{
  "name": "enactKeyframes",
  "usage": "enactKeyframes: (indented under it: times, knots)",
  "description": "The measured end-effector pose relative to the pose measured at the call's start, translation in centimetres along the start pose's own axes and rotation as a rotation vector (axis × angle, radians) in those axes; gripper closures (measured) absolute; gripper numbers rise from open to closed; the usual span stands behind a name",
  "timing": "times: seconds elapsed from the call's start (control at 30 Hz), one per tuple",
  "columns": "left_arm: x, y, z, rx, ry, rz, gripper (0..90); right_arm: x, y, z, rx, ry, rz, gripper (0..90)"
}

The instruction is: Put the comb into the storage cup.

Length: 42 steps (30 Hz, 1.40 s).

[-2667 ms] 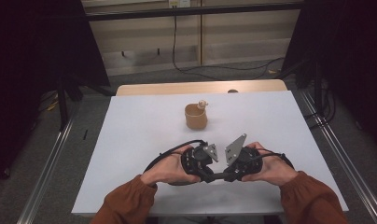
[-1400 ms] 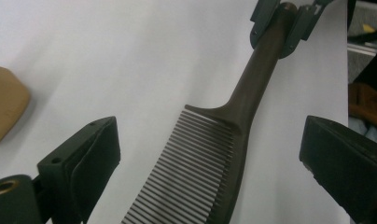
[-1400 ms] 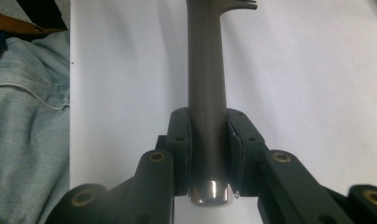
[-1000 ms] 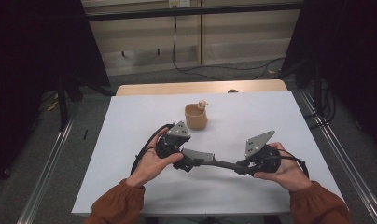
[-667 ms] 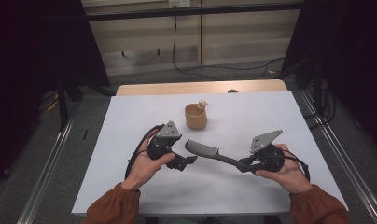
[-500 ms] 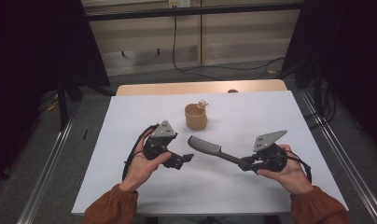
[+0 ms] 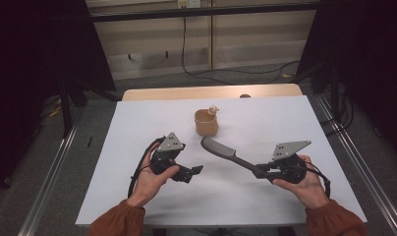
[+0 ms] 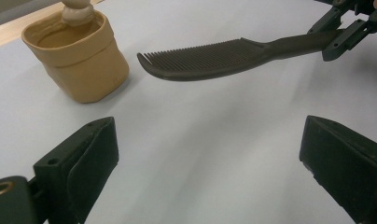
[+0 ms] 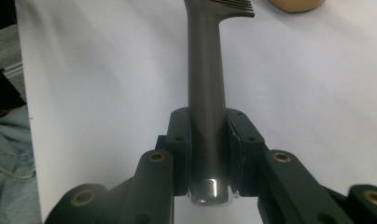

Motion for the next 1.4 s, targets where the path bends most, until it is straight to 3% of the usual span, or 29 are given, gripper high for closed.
enactKeyframes:
  times: [0.07, 0.23, 0.3, 0.5, 0.8, 1.2, 1.4]
  knots:
    - [0.1, 0.0, -0.1, -0.023, -0.005, -0.016, 4.7, -0.2, -0.1, 0.1, 0.009, 0.014, 0.003, 72.9]
    - [0.2, 0.3, -0.3, -0.010, 0.010, 0.011, 4.7, -0.4, -0.3, 0.4, 0.017, 0.055, 0.005, 72.9]
    - [0.3, 0.4, -0.4, -0.015, 0.006, 0.007, 4.7, -0.4, -0.6, 0.3, 0.014, 0.054, 0.031, 72.9]
    - [0.4, 0.7, -0.5, -0.017, 0.004, -0.009, 4.7, -0.3, -0.8, 0.1, 0.025, 0.084, 0.036, 72.9]
    - [0.5, 1.0, -0.7, -0.012, 0.011, -0.007, 4.6, -0.5, -0.9, -0.1, 0.029, 0.170, -0.003, 72.9]
    - [0.5, 1.3, -0.9, -0.020, 0.034, -0.002, 4.7, -1.0, -1.5, -0.5, 0.020, 0.245, 0.007, 72.8]
    - [0.3, 1.4, -0.9, -0.030, 0.053, -0.006, 4.7, -1.4, -1.2, 0.0, 0.015, 0.334, -0.039, 72.9]
Point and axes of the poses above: each handheld gripper's, and its own axes: z roughly backward along the jaws, x roughly out of its underside, y roughly to its right, the point moved 5 cm from there along -z, roughly forward along the jaws, and after that the axes turned 1 degree about -x, right-handed, at the moved point
